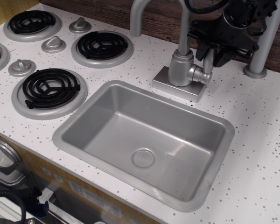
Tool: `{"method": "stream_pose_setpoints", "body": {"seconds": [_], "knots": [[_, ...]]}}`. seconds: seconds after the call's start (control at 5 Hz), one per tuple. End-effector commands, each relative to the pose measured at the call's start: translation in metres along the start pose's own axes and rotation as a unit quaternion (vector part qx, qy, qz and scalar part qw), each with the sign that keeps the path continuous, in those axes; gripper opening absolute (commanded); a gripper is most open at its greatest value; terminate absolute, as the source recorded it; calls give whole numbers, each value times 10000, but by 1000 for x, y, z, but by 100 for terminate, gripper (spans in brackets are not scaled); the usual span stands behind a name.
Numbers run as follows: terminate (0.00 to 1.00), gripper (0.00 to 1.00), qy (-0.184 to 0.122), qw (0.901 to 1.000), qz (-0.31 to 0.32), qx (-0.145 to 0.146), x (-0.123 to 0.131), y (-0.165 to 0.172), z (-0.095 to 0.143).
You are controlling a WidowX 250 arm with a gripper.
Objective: Lever vertical to front
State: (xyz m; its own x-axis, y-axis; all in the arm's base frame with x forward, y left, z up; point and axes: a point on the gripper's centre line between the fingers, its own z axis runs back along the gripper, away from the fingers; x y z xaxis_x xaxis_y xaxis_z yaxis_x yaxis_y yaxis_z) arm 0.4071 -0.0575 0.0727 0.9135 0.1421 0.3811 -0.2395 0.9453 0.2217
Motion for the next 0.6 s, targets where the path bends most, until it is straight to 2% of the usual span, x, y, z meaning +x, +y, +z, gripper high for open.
{"method": "stream_pose_setpoints", "body": {"seconds": [0.0, 0.4], "knots": [[0, 0, 156, 9996, 178, -181, -18, 2, 14], [0, 0, 588, 9954, 255, -708, -37, 5, -11]]}}
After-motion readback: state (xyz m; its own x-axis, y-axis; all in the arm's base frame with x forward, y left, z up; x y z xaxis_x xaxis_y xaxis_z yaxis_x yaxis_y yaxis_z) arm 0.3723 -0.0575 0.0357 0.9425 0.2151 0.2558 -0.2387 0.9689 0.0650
